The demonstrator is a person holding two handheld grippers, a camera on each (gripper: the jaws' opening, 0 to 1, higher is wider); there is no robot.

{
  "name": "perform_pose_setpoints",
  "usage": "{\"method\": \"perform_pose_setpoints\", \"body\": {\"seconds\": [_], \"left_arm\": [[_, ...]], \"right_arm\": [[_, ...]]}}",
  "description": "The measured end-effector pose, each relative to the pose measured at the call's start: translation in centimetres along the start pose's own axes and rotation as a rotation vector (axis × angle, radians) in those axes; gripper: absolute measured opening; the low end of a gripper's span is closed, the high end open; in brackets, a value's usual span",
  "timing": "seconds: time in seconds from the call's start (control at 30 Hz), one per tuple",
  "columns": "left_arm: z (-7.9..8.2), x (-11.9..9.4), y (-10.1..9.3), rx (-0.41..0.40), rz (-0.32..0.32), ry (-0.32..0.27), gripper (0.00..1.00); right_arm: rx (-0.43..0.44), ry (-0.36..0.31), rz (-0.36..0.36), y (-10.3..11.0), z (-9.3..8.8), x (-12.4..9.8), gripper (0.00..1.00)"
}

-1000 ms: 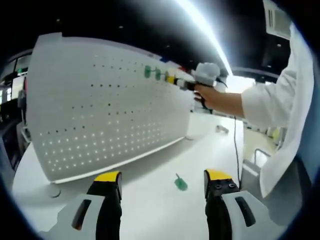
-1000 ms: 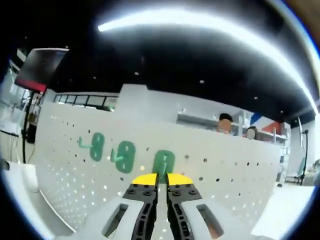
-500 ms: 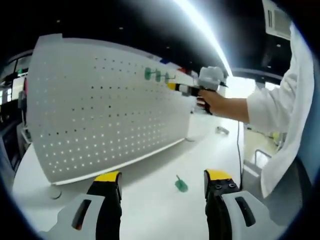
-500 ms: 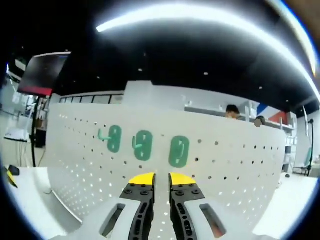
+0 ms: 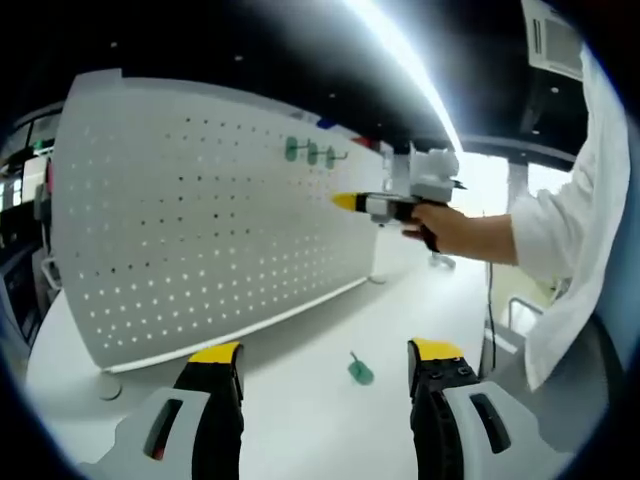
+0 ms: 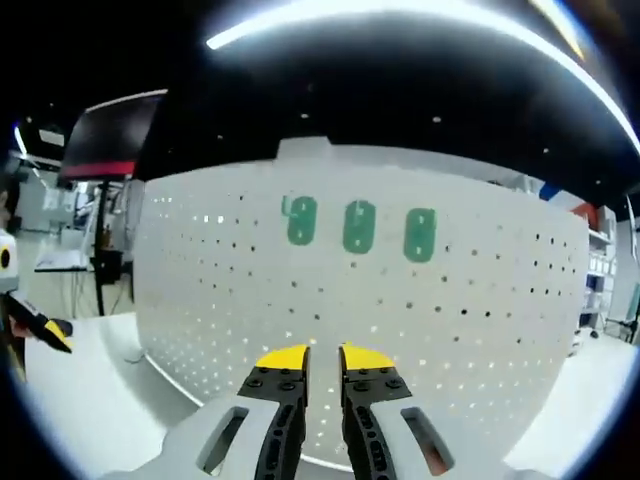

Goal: Insert the hook assembly into the mounting plate slot until the hook locks in place.

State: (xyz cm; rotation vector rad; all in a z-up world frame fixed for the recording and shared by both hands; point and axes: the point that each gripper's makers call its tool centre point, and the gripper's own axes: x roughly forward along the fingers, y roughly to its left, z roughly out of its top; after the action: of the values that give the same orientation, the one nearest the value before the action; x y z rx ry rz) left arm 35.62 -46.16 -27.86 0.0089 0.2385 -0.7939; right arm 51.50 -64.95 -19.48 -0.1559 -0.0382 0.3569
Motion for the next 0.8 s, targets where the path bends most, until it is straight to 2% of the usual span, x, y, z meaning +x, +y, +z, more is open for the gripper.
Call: {"method": "perform_pose_setpoints", "body": {"seconds": [0.4,0.8], "left_arm": [[0.2,0.1,-0.5,0.01,-0.014,-0.003,0.68],[0.5,0.1,-0.7,0.014,-0.02,-0.011,0.68]], "right_arm": [[0.014,0.012,0.012,0.6,-0.3,-2.2,0.11],[0.016,0.105,0.082,2.7,-2.8,-3.6,0.11]]}}
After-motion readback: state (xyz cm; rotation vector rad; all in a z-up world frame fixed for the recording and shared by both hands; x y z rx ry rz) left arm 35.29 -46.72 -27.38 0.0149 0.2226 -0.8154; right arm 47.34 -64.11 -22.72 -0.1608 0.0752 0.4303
